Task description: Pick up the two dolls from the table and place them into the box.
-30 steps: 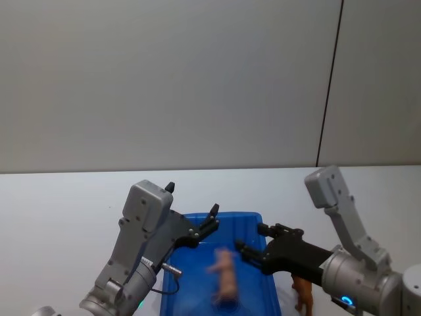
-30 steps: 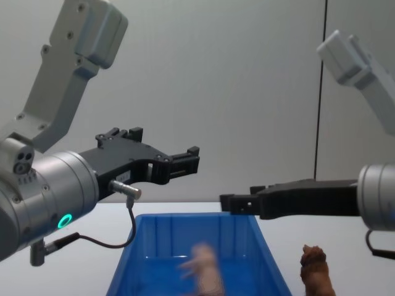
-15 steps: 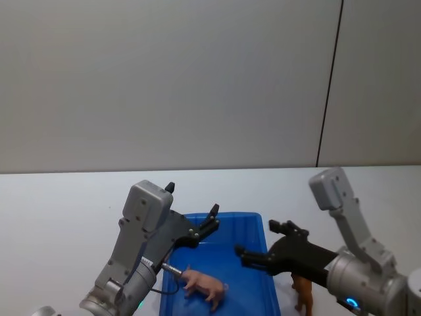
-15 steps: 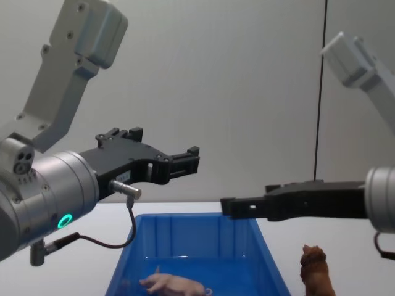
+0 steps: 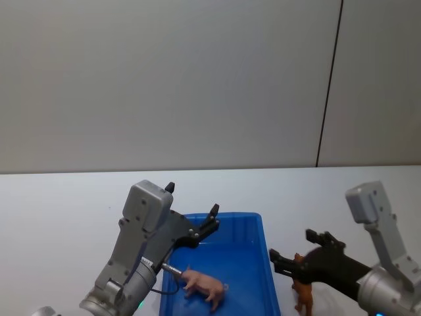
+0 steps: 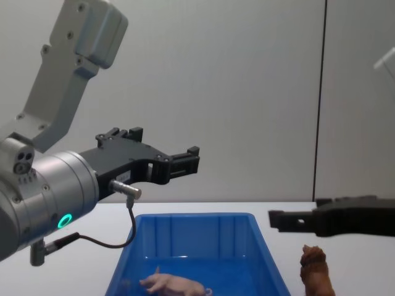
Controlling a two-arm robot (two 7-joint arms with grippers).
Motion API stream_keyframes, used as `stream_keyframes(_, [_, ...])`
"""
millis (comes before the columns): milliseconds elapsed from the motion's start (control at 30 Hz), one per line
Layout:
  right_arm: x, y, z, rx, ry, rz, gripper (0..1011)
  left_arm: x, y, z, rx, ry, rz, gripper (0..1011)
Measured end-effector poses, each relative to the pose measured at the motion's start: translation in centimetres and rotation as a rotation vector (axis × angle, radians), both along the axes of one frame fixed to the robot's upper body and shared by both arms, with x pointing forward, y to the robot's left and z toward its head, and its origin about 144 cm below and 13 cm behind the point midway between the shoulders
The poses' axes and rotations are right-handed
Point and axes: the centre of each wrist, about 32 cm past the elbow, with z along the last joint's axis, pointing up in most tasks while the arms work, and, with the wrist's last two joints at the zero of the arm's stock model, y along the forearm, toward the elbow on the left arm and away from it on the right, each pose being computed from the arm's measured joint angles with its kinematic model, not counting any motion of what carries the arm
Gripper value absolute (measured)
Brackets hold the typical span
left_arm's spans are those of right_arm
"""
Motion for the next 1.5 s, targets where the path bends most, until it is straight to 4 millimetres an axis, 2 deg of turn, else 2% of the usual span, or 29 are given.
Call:
stream_keyframes(300, [-0.3, -1.0, -0.8, -0.009, 0.062, -0.051, 1001, 0.0, 0.0, 0.0, 0.0, 0.0, 0.0, 1001])
stream_keyframes(700, [0.7, -1.5, -2.5, -0.009, 0.173, -0.083, 1001, 0.0, 0.0, 0.0, 0.0, 0.0, 0.0, 1001])
stream_keyframes(1133, [2.0, -1.3, -3.7, 0.017, 0.243, -0.094, 675, 0.0, 0.0, 0.0, 0.0, 0.0, 0.0, 1001])
stream_keyframes(1267, [2.4, -1.3, -4.0, 0.027, 0.255, -0.098, 508, 0.0, 0.0, 0.0, 0.0, 0.0, 0.0, 1001])
stream_keyframes(1500, [2.6, -1.2, -3.9, 0.041, 0.244, -0.103, 439, 0.0, 0.0, 0.0, 0.0, 0.0, 0.0, 1001])
